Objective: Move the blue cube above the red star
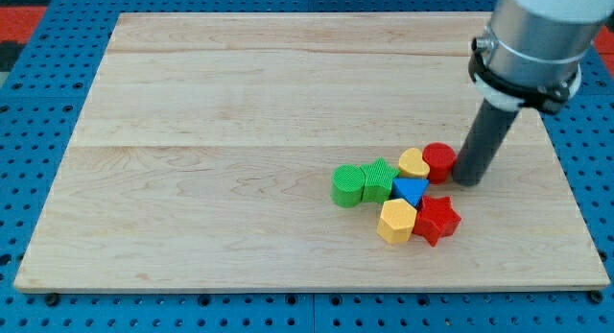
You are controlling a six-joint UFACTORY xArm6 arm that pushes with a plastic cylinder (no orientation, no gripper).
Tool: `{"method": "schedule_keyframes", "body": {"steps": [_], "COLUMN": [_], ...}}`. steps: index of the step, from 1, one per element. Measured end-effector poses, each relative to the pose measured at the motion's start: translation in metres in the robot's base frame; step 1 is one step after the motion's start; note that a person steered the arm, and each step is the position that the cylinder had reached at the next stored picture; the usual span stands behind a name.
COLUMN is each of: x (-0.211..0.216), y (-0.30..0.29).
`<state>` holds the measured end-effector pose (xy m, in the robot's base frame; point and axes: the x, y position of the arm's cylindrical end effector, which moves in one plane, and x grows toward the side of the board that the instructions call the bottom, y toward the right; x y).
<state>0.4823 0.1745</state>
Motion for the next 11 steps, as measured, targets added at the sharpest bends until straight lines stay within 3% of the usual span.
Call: {"method": "schedule_keyframes", "body": {"steps": [2,3,5,9,10,11], "x": [-0.051,-0.032,-0.015,-0.17,-0.189,-0.167], "y": [0.002,-0.007,0.044,0.03,0.022,0.022]}}
